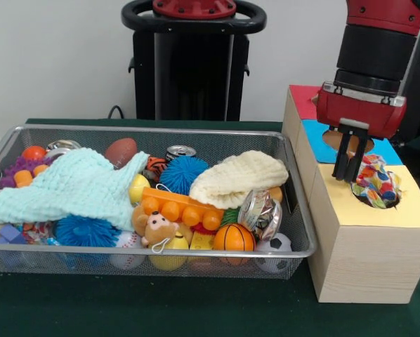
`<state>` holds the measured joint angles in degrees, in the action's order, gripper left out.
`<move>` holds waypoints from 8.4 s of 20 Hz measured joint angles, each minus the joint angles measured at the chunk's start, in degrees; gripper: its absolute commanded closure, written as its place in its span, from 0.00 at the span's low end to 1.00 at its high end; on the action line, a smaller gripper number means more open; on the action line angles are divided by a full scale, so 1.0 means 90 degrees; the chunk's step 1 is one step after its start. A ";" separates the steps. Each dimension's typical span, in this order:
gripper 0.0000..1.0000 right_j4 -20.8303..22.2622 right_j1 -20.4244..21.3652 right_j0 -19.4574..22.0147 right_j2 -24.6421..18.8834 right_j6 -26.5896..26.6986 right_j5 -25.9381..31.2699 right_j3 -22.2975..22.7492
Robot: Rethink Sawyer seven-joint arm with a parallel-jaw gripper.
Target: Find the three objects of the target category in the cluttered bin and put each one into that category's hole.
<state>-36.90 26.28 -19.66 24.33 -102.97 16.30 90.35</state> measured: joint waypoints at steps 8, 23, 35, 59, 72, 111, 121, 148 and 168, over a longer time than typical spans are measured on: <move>1.00 0.0806 0.0143 0.0482 -0.0388 0.0000 0.0033 -0.0001; 1.00 0.1817 0.0234 0.0883 -0.0738 0.0000 0.0030 -0.0001; 1.00 0.2119 0.0533 0.1304 -0.1235 0.0000 0.0033 0.0117; 1.00 0.2565 0.1908 0.1548 -0.1760 0.0000 0.0041 0.0282; 1.00 0.2566 0.1541 0.1292 -0.1760 0.0000 0.0030 0.0371; 1.00 0.2559 0.0802 0.1096 -0.1925 0.0000 -0.0894 0.0559; 1.00 0.2546 0.0442 0.1436 -0.2346 0.0000 -0.2251 0.0551; 1.00 0.1009 -0.0860 -0.0094 -0.0416 0.0000 -0.0632 -0.0857; 1.00 0.1018 0.0938 -0.0073 -0.0284 0.0000 0.0939 -0.0584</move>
<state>-27.73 34.72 -20.32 21.77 -102.97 24.76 85.09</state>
